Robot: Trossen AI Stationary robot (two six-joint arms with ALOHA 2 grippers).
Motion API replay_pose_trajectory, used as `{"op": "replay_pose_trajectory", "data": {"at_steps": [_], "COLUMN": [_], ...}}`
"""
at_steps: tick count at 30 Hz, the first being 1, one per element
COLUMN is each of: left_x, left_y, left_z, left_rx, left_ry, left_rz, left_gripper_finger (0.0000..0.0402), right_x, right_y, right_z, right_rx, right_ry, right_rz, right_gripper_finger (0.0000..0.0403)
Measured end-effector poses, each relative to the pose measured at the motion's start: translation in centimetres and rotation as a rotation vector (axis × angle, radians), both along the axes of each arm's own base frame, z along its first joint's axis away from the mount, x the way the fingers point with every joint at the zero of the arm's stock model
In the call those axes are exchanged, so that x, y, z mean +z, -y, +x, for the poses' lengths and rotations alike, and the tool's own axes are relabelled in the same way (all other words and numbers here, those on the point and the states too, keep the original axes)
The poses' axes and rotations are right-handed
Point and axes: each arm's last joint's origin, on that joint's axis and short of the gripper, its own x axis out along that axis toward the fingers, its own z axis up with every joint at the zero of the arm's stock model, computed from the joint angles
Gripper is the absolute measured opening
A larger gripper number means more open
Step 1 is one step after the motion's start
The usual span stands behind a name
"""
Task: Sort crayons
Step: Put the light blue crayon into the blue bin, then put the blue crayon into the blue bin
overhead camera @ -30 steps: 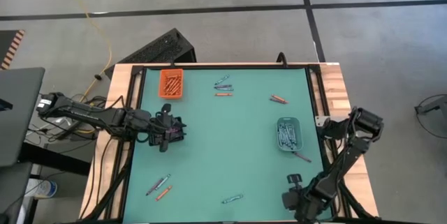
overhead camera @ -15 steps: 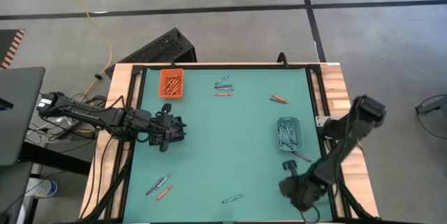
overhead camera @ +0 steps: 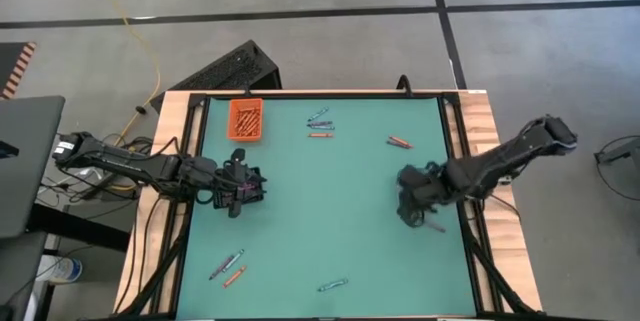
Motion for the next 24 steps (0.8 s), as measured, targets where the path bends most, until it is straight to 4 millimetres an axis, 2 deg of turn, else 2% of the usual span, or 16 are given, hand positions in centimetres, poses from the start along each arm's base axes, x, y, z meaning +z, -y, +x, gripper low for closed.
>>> {"op": "replay_pose_trajectory", "data": {"at_steps": [3,8,17,24], "left_x": [-0.2,-0.3,-0.2,-0.1], "left_y": [0.0,0.0,-0.1,-0.1], "left_z": [-0.1,-0.1,-0.1,0.0], "left_rx": [0.004,0.015,0.035,0.048], "left_ry": [-0.024,-0.027,-0.018,-0.005], "left_rz": [-0.006,-0.008,-0.031,-0.029], "left_gripper_finger": [0.0141,0.0141,0.0141,0.0141], "right_x": [-1.4,-3.1,-4.0,-3.9], "right_y": [1.4,2.6,3.7,3.8], "right_z": [-0.4,-0.4,0.1,0.1], "right_rx": [-0.181,-0.394,-0.443,-0.368], "right_ry": [-0.058,-0.103,-0.147,-0.159], "right_rz": [0.079,0.091,0.037,0.027], "right_gripper_finger": [0.0003,0.0019,0.0058,0.0069]}}
